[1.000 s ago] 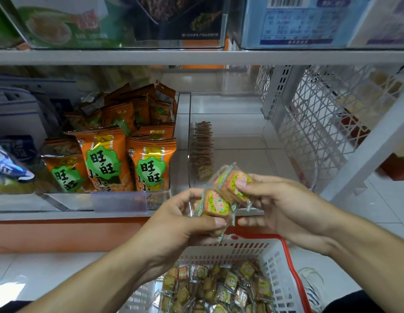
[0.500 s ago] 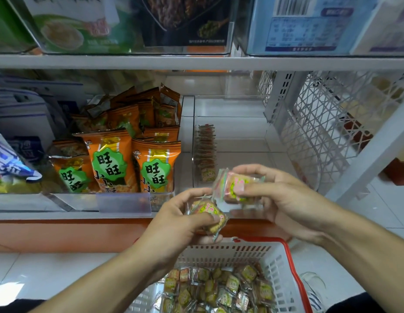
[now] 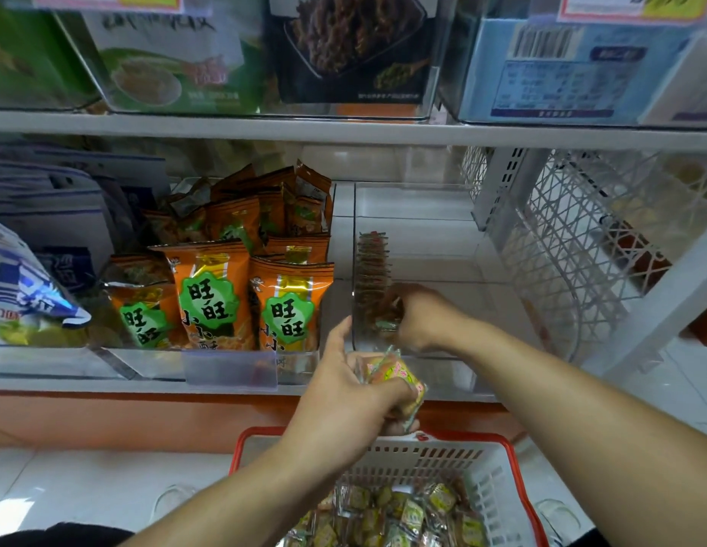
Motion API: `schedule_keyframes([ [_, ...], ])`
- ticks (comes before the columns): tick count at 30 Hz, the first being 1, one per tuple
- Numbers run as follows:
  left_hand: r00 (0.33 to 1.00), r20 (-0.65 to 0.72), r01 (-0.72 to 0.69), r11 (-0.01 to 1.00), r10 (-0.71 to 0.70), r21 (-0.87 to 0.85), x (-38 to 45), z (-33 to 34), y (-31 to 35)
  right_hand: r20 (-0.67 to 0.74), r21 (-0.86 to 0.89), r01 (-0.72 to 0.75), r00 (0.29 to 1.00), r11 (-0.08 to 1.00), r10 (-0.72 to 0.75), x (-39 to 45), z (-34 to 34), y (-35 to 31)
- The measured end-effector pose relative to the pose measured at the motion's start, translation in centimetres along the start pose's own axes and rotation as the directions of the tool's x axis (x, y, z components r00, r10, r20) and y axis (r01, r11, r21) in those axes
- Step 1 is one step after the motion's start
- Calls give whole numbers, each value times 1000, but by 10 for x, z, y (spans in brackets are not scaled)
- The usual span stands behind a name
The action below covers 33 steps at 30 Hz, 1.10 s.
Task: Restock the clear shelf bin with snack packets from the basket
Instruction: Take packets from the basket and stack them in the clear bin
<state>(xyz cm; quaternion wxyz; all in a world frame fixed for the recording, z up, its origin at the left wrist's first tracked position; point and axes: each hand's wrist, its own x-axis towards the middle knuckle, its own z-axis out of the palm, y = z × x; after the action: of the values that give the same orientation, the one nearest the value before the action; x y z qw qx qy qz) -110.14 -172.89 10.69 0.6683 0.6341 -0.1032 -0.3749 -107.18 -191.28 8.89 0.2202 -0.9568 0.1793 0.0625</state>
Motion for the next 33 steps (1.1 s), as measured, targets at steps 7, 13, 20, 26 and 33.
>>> schedule_keyframes([
  [7,1000,0,13,999,-13,-33,5,-1,-5,-12,-2,-135,991,991,135,0,4,-8],
  [13,1000,-13,27,1000,-27,3,6,-2,-5,68,68,-222,974,973,217,2,4,-12],
  [20,999,-32,32,998,-34,-61,0,-3,-3,78,-3,-85,993,996,85,-4,0,-16],
  [26,997,-68,27,985,-39,-168,-10,-7,-1,-127,102,24,992,994,-11,-27,-33,-10],
  [33,997,-83,-24,973,5,-228,-16,-10,0,106,568,134,966,812,-234,-109,-41,-7],
])
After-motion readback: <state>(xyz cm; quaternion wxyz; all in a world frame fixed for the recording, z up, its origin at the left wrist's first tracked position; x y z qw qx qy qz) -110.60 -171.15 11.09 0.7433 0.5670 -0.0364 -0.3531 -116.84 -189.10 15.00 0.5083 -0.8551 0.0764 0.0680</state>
